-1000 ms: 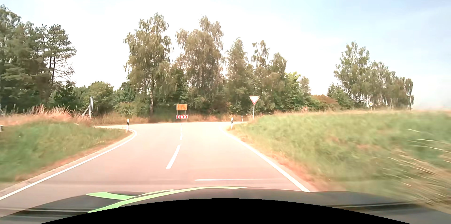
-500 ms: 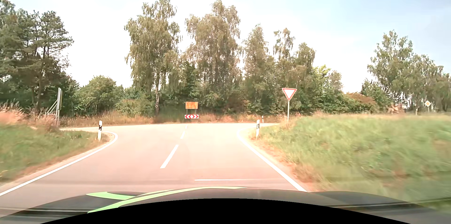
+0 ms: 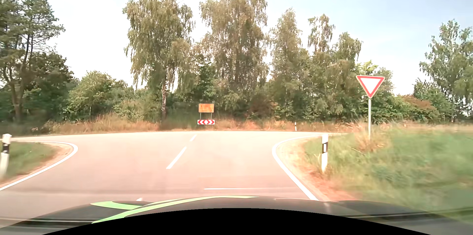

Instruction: Follow the waypoints while adhering to traffic rules and regulations

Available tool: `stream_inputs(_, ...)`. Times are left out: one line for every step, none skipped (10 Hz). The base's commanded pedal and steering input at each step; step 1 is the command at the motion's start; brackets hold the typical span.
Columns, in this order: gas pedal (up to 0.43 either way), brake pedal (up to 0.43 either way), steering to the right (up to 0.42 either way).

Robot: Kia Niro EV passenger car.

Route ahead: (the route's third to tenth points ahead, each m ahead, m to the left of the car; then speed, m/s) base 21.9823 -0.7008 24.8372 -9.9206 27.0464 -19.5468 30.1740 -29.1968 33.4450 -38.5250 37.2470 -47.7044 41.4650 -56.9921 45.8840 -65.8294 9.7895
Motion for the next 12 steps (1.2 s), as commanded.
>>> stream_inputs(0.000,0.274,0.009)
stream_inputs(0.000,0.274,0.020)
stream_inputs(0.000,0.268,0.039)
stream_inputs(0.000,0.268,0.058)
stream_inputs(0.000,0.274,0.076)
stream_inputs(0.000,0.268,0.097)
stream_inputs(0.000,0.268,0.118)
stream_inputs(0.000,0.268,0.131)
stream_inputs(0.000,0.274,0.149)
stream_inputs(0.000,0.274,0.165)
stream_inputs(0.000,0.274,0.177)
stream_inputs(0.000,0.274,0.187)
